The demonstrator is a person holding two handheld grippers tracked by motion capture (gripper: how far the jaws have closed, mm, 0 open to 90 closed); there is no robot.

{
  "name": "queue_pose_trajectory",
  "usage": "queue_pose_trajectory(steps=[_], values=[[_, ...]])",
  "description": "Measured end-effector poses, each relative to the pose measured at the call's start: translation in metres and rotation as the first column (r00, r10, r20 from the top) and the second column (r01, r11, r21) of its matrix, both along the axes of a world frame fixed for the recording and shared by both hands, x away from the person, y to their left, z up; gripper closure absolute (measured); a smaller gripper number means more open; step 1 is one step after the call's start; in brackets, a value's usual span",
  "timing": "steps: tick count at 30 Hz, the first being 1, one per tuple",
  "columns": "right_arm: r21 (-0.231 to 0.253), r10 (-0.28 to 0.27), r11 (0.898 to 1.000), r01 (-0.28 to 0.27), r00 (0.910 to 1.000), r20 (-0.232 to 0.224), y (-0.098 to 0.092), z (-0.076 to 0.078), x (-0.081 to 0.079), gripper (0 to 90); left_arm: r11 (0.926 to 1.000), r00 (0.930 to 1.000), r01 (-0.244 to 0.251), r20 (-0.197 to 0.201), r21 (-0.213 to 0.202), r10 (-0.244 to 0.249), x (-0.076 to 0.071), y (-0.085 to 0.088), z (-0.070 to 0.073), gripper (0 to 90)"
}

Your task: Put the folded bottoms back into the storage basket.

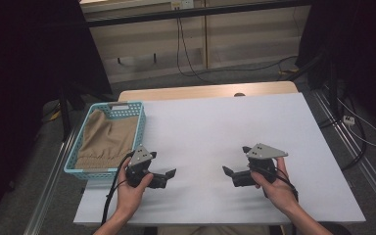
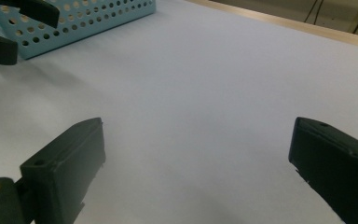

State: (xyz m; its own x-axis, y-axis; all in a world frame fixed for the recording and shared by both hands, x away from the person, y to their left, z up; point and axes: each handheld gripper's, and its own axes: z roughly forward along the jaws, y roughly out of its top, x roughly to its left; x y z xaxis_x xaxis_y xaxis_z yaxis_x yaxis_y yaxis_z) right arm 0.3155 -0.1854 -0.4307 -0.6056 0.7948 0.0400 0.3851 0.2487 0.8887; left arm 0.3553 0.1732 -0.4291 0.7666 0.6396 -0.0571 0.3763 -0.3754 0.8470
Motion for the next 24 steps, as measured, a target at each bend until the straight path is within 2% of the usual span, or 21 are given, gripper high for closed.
queue_pose_trajectory(steps=[4, 7, 12, 13, 15, 17, 20, 24], values=[[-0.006, -0.035, 0.999, 0.035, 0.9994, -0.001, -0.012, -0.004, -0.006, 3.5, 0.9999, 0.9999, -0.010, -0.002, -0.010, 0.010, -0.002, 0.001, -0.002, 4.2], [-0.009, -0.056, 0.998, 0.055, 0.9983, -0.015, -0.021, -0.008, -0.012, 3.5, 0.9998, 0.9999, -0.017, 0.000, 0.004, 0.017, -0.004, 0.003, -0.004, 4.3], [-0.018, -0.098, 0.995, 0.098, 0.9951, -0.013, -0.034, -0.012, -0.021, 3.6, 0.9995, 0.9996, -0.026, 0.010, -0.018, 0.026, -0.007, 0.007, -0.003, 4.3], [-0.012, -0.107, 0.994, 0.107, 0.9942, -0.011, -0.038, -0.013, -0.023, 3.5, 0.9992, 0.9996, -0.029, 0.006, -0.027, 0.029, -0.008, 0.007, -0.003, 4.3], [0.007, -0.117, 0.993, 0.117, 0.9932, -0.002, -0.042, -0.013, -0.027, 3.4, 0.9996, 0.9996, -0.023, 0.012, -0.019, 0.024, -0.008, 0.007, -0.004, 4.3], [0.015, -0.127, 0.992, 0.127, 0.9918, 0.011, -0.044, -0.016, -0.030, 3.4, 0.9996, 0.9997, -0.022, 0.014, -0.015, 0.023, -0.011, 0.006, -0.005, 4.3], [-0.006, -0.125, 0.992, 0.126, 0.9919, 0.021, -0.045, -0.018, -0.034, 2.8, 0.9995, 0.9998, -0.018, 0.010, -0.026, 0.018, -0.015, 0.008, -0.005, 4.3], [0.016, -0.133, 0.991, 0.132, 0.9908, 0.027, -0.045, -0.017, -0.034, 2.2, 0.9994, 0.9999, -0.011, 0.008, -0.032, 0.011, -0.016, 0.006, -0.006, 4.2]])
